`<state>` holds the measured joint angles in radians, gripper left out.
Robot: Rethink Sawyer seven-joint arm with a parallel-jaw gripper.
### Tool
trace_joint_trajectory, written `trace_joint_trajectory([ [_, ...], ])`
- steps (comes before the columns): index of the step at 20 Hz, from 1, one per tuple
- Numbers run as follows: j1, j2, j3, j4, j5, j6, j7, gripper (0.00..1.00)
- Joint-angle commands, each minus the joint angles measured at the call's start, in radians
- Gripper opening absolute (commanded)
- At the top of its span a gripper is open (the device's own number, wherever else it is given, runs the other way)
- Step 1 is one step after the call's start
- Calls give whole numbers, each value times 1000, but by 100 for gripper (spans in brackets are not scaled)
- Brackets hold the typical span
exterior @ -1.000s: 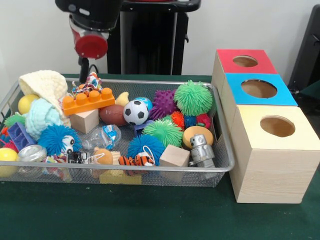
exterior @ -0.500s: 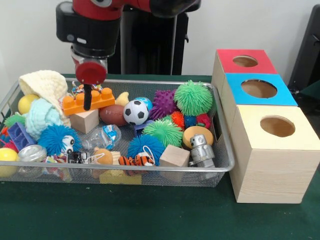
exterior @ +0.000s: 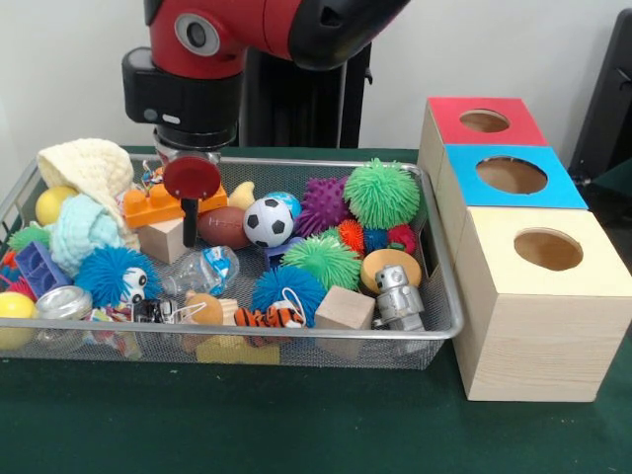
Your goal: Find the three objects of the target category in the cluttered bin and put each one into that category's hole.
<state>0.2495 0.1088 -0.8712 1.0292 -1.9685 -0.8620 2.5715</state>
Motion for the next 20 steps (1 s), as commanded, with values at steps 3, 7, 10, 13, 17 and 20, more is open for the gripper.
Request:
trace_joint_trajectory([
  [3, -30, 18, 215, 24, 62, 85, -236, 100],
  [7, -42, 39, 228, -5, 42, 81, -231, 100],
  [10, -52, 52, 225, -25, 16, 83, -227, 100],
  [13, -50, 58, 211, -37, -11, 70, -217, 100],
  [17, -68, 91, 219, -85, -44, 49, -212, 100],
  [20, -85, 99, 235, -103, -57, 23, -223, 100],
])
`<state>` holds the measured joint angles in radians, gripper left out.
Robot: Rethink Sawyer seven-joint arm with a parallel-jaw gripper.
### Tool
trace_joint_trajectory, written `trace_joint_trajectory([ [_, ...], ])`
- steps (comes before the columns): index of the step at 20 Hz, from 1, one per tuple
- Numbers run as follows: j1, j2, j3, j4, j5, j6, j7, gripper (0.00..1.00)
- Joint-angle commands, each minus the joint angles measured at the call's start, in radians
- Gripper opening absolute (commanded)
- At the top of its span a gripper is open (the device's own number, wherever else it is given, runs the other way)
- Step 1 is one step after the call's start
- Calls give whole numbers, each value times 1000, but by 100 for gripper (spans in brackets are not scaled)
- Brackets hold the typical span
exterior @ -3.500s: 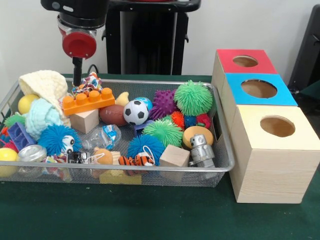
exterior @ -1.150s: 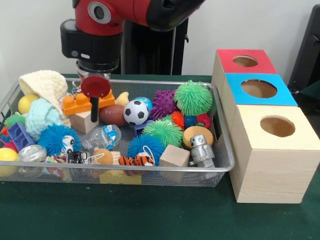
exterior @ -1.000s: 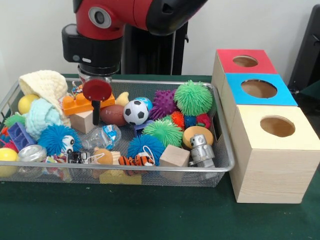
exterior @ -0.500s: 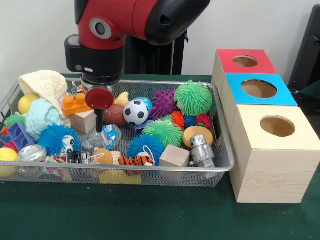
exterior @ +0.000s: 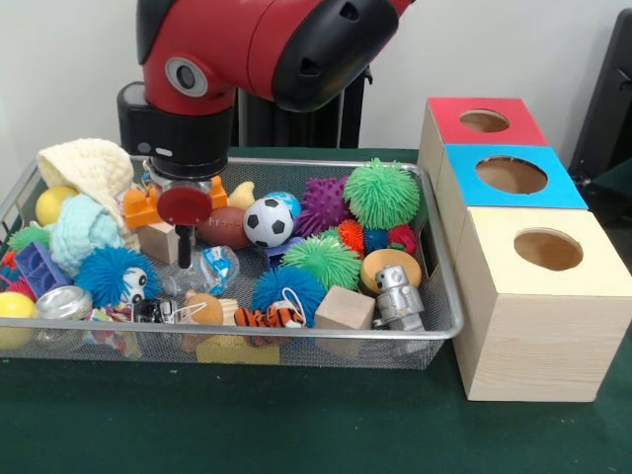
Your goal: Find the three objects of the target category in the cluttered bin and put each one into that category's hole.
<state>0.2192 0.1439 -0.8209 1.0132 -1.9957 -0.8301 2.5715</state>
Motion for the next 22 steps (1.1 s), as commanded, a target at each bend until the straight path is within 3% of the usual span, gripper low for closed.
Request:
trace_joint_trajectory([
  [1, -55, 66, 182, -89, -29, 5, -226, 100],
  [14, -51, 80, 172, -111, -74, -7, -197, 100],
  [22, -66, 51, 218, -98, -35, 49, -268, 100],
])
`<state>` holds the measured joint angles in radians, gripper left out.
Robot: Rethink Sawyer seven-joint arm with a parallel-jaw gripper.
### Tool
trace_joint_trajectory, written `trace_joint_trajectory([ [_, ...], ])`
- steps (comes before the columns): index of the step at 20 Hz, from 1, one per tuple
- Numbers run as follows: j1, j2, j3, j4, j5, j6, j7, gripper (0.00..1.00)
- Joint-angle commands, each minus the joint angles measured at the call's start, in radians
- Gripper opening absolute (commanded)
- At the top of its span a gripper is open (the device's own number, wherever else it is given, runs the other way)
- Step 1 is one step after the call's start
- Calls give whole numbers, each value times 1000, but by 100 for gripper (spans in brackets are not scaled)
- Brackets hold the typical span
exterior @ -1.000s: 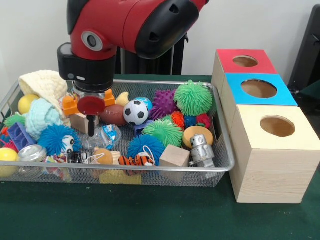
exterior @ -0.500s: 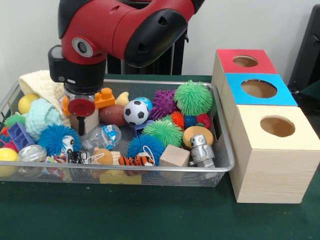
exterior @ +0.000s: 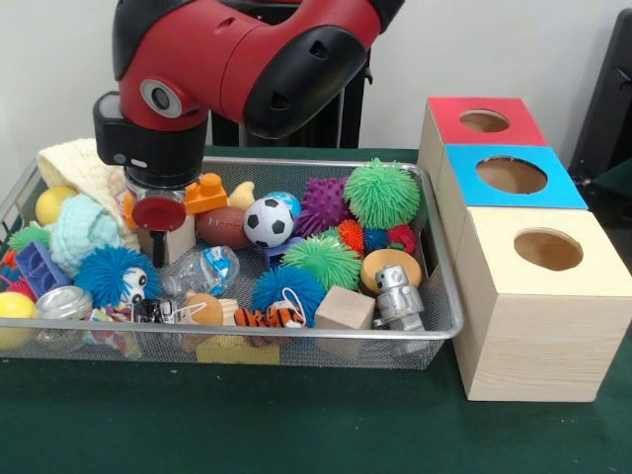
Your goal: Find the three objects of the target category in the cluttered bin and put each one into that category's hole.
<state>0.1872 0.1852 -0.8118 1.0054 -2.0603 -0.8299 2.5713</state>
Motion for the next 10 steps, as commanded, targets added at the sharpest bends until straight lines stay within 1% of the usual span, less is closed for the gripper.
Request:
trace_joint_trajectory([
  [1, -35, 9, 211, -90, 31, 53, -270, 100],
  [7, -52, -7, 243, -85, 52, 91, -319, 100],
  [10, -61, -17, 261, -83, 54, 87, -332, 100],
])
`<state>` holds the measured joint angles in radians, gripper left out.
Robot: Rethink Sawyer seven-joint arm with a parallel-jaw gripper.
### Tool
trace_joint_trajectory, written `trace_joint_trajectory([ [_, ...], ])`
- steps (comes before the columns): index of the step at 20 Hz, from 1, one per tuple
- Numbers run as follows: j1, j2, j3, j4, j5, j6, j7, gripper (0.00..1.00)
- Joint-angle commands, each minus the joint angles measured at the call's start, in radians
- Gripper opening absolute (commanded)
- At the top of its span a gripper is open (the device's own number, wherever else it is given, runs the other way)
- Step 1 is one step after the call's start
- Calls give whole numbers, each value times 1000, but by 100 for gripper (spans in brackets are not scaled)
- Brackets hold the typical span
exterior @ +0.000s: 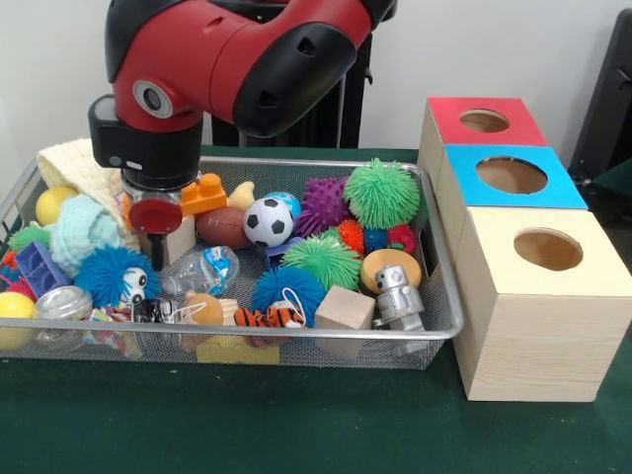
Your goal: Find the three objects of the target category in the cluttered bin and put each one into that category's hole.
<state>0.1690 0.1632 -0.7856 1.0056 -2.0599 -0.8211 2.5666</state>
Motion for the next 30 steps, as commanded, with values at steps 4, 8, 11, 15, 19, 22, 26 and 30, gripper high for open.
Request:
trace_joint_trajectory([
  [4, -52, -22, 269, -71, 67, 90, -361, 100],
  [8, -57, -58, 303, -53, 81, 93, -394, 100],
  [11, -41, -90, 309, -26, 87, 94, -387, 100],
  [15, -30, -89, 312, -27, 79, 96, -360, 100],
  [19, -44, -81, 335, -38, 67, 85, -369, 100],
  [22, -42, -80, 337, -38, 54, 81, -360, 100],
  [26, -44, -65, 339, -50, 43, 78, -346, 100],
  [30, -39, -45, 329, -64, 21, 62, -319, 100],
])
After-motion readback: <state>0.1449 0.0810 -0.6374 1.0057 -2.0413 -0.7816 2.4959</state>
